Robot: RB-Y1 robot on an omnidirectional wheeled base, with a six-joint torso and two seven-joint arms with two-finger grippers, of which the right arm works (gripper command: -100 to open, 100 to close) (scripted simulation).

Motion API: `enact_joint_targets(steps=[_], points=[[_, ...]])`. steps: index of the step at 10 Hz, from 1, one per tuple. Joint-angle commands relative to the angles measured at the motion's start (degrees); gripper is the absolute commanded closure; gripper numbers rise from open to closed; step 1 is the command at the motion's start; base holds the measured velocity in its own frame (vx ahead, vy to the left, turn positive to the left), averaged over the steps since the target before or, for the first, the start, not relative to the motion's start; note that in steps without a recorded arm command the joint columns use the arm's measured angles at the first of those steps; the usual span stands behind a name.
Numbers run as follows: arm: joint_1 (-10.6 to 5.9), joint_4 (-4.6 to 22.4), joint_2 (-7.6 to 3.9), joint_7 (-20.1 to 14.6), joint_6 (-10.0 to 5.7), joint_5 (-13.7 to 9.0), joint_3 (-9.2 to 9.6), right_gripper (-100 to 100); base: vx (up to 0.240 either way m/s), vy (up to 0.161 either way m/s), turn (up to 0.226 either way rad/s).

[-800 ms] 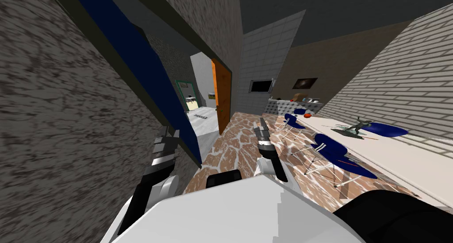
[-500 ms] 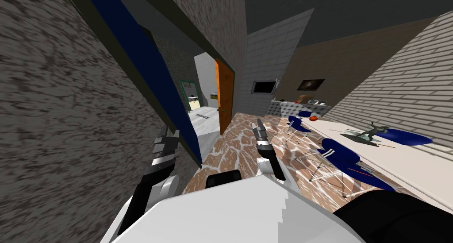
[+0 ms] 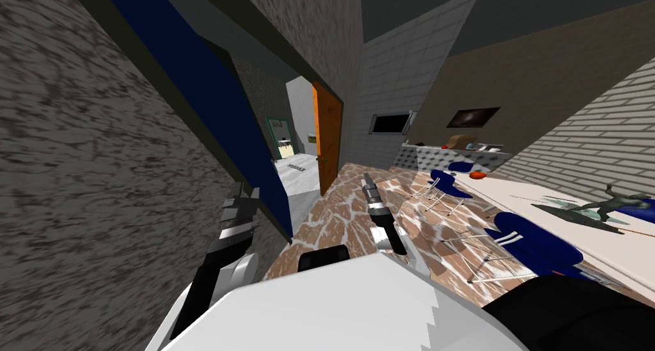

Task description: Push the door open

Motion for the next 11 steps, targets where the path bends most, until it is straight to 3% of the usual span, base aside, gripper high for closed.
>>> enact_joint_targets(steps=[1, 11], points=[[-0.6, 1.4, -0.43, 0.3, 0.55, 2.1, 0.05, -100, 0.062, -0.055, 0.11], [-4.09, 9.0, -3.68, 2.2, 6.53, 17.9, 1.13, -100, 0.071, -0.074, 0.151]])
